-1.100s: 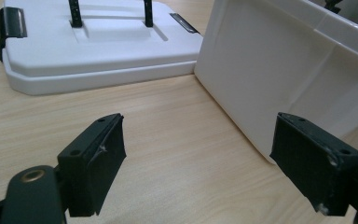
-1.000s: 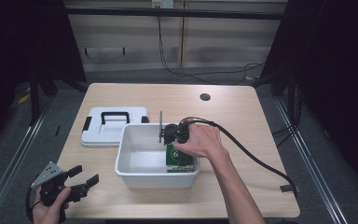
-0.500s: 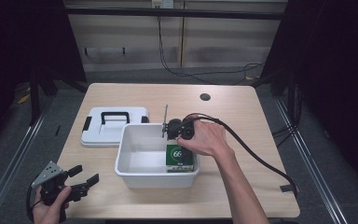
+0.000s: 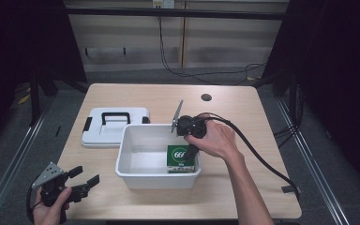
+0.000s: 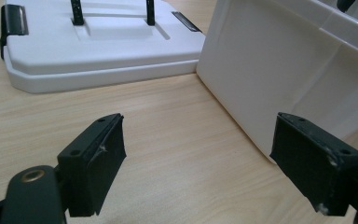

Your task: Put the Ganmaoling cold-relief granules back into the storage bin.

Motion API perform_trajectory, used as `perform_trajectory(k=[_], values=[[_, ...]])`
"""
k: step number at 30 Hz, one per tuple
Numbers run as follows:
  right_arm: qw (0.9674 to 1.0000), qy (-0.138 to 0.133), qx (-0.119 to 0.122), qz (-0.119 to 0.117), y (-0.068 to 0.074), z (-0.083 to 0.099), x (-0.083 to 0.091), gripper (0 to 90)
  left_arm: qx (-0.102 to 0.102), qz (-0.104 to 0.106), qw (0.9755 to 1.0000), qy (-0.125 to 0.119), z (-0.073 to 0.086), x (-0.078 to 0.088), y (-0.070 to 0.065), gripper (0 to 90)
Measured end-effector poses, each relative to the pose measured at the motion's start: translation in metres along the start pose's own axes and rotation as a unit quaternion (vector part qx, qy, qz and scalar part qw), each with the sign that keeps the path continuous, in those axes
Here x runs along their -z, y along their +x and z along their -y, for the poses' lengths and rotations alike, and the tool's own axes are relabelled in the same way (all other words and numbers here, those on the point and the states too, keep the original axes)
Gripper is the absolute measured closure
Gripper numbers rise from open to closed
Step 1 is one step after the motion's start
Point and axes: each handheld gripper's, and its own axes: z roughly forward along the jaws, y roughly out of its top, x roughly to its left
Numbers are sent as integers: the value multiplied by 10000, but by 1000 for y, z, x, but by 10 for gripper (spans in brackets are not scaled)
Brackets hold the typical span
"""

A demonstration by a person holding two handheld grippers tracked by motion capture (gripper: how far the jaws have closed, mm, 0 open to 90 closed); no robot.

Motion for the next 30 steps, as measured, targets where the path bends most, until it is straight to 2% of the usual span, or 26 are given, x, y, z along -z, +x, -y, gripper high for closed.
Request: perform_trajectory(k=[3, 4, 9, 12, 13, 14, 18, 20, 25, 30], values=[[9992, -391, -94, -6, 0, 5, 7, 142, 17, 3, 10000, -7, 1, 1, 0, 170], [9992, -391, -94, -6, 0, 5, 7, 142, 21, 3, 10000, -14, 1, 1, 0, 170], [9963, -843, -164, 28, 3, 14, 14, 142, 16, 1, 10000, -2, 0, 0, 0, 170], [9923, -1223, -199, 69, 4, 22, 17, 141, 18, -7, 10000, -2, 0, 1, 0, 170], [9888, -1464, -259, 117, 5, 28, 21, 140, 2, -3, 10000, 0, 1, 1, 0, 170], [9888, -1464, -259, 117, 5, 28, 21, 140, 21, -10, 10000, -6, 1, 1, 0, 170], [9793, -1994, -308, 142, 10, 42, 29, 138, 17, -9, 10000, 1, 0, 1, 0, 170], [9755, -2177, -320, 59, 12, 48, 31, 140, 10, -17, 10000, -2, 0, 0, 0, 170], [9695, -2401, -462, 174, 17, 62, 37, 141, 51, -38, 10000, -26, 0, 0, 0, 171], [9669, -2479, -527, 303, 21, 78, 43, 141, 78, -53, 9999, -55, 0, 1, 1, 170]])
